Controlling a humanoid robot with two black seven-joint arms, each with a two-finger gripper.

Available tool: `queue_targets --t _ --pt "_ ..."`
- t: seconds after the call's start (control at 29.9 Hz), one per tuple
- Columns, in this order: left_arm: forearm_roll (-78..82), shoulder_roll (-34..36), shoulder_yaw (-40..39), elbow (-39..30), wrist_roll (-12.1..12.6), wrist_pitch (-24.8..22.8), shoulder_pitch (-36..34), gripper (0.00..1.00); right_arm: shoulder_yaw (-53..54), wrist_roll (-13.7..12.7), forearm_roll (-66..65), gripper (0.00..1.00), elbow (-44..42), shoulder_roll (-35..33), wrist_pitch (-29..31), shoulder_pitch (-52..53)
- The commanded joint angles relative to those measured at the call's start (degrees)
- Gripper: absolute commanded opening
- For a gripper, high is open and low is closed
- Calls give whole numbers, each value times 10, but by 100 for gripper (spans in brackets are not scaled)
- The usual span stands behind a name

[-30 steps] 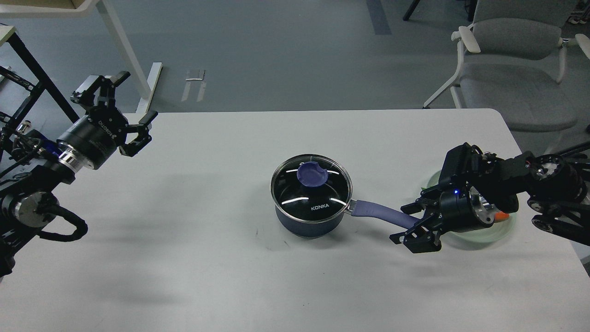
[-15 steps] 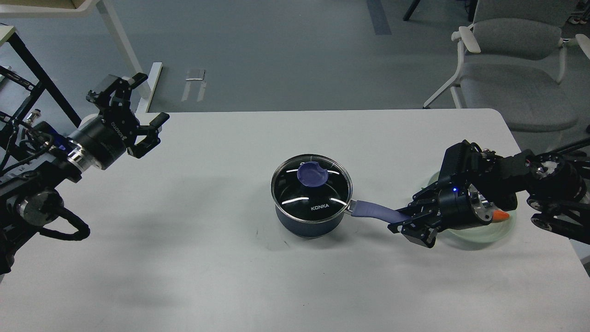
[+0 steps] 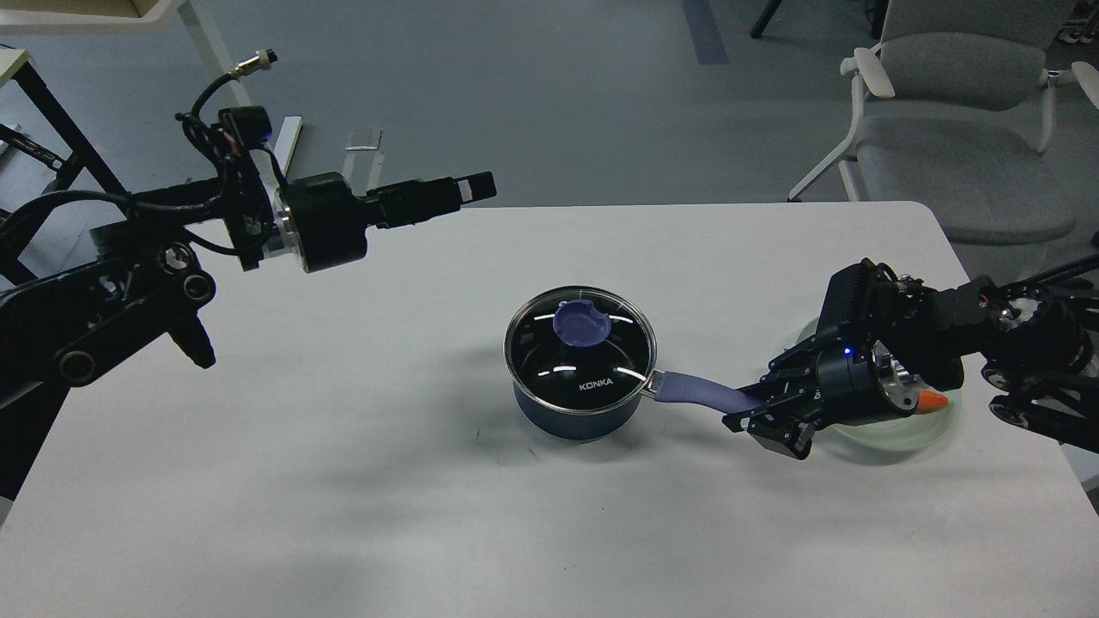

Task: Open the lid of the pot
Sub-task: 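Reach the left gripper over the pot and grasp the purple lid knob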

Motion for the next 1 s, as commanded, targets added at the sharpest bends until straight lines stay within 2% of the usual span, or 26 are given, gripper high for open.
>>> queue_targets --t 0.0,0.17,0.23,0.57,0.97 --pt "148 -41 32 -14 0 50 -27 99 0 0 1 30 -1 0 0 0" --pt "260 -68 148 -8 0 135 -89 99 0 0 1 30 -1 1 0 -1" --pt "279 -84 181 -4 0 151 -104 99 0 0 1 30 -1 2 0 -1" --pt "359 -160 205 74 0 157 -101 99 0 0 1 30 -2 6 0 -1" --pt "359 -173 221 122 0 164 -81 99 1 0 1 30 -2 6 0 -1"
